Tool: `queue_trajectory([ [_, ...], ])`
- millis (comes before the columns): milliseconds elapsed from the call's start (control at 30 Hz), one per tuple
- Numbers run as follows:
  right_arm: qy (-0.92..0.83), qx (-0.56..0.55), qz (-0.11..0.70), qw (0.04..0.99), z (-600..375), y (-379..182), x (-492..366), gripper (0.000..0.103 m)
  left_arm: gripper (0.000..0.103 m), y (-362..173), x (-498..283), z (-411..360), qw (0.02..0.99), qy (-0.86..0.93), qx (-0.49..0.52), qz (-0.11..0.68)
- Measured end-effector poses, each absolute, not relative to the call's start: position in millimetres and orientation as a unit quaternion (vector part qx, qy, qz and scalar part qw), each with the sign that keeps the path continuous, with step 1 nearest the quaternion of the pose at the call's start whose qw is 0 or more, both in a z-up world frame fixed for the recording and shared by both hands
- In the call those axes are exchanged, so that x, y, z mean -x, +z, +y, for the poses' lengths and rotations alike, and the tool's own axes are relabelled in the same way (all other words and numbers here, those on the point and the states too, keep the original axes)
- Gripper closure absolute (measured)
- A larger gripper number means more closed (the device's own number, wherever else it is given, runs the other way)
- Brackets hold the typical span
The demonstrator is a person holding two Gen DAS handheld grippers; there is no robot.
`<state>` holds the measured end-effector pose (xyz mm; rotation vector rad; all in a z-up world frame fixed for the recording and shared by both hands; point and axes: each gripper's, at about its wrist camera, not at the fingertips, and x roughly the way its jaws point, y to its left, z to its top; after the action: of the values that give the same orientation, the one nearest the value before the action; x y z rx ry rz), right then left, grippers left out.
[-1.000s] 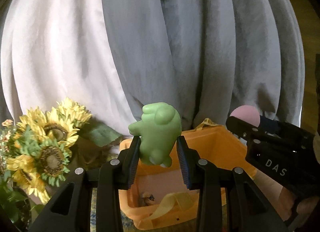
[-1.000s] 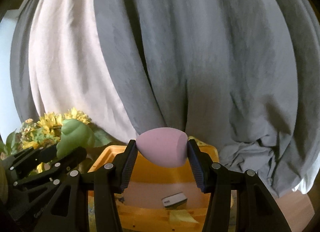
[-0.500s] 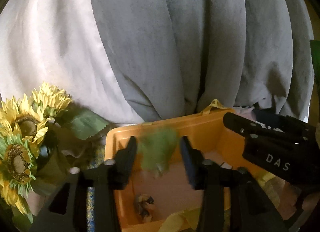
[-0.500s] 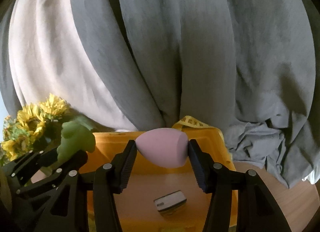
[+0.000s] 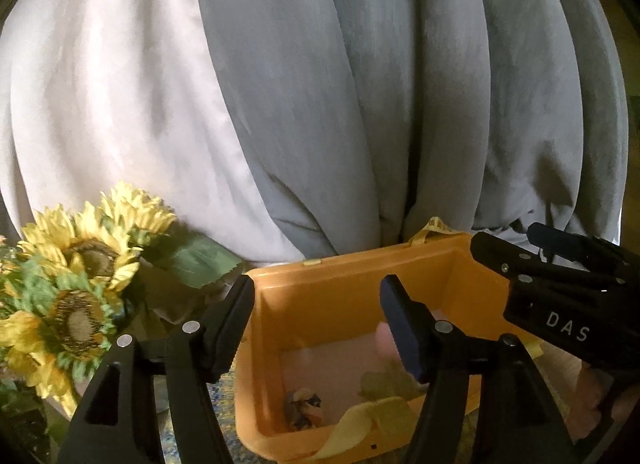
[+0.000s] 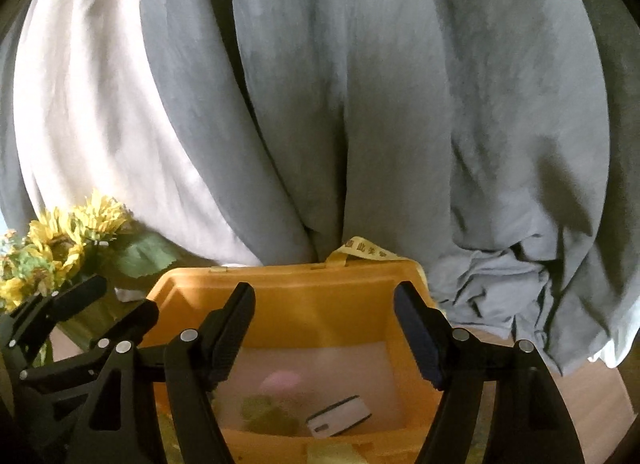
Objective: Organize soft objects
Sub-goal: 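Open both tools to drop the frog and sponge into the crate, then withdraw both tools from the crate toward the hair band and pompom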
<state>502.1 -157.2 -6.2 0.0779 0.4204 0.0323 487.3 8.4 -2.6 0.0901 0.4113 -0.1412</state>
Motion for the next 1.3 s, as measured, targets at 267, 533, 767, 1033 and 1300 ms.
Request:
queue_trajectory([
  [267, 0.012, -0.044, 0.189, 0.981, -156.5, 11.6, -472.7, 0.030, 0.037, 14.7, -453.3, 17.2, 0.980, -0.063, -0.036, 0.184],
  [533, 0.020, -0.043, 0.178, 0.983, -147.1, 19.8, -436.0, 0.030, 0.037, 25.5, -416.2, 23.7, 0.982, -0.059, -0.039, 0.172],
  [767, 0.025, -0.041, 0.179, 0.983, -139.6, 20.3, -407.6, 0.030, 0.037, 29.0, -387.0, 29.2, 0.984, -0.055, -0.043, 0.164],
  [1033, 0.034, -0.034, 0.200, 0.979, -130.3, 8.5, -384.8, 0.030, 0.036, 21.6, -360.8, 36.6, 0.983, -0.048, -0.040, 0.174],
  [1300, 0.030, -0.037, 0.221, 0.974, -127.5, -7.9, -369.8, 0.030, 0.036, 6.1, -344.3, 38.7, 0.979, -0.043, -0.051, 0.193],
])
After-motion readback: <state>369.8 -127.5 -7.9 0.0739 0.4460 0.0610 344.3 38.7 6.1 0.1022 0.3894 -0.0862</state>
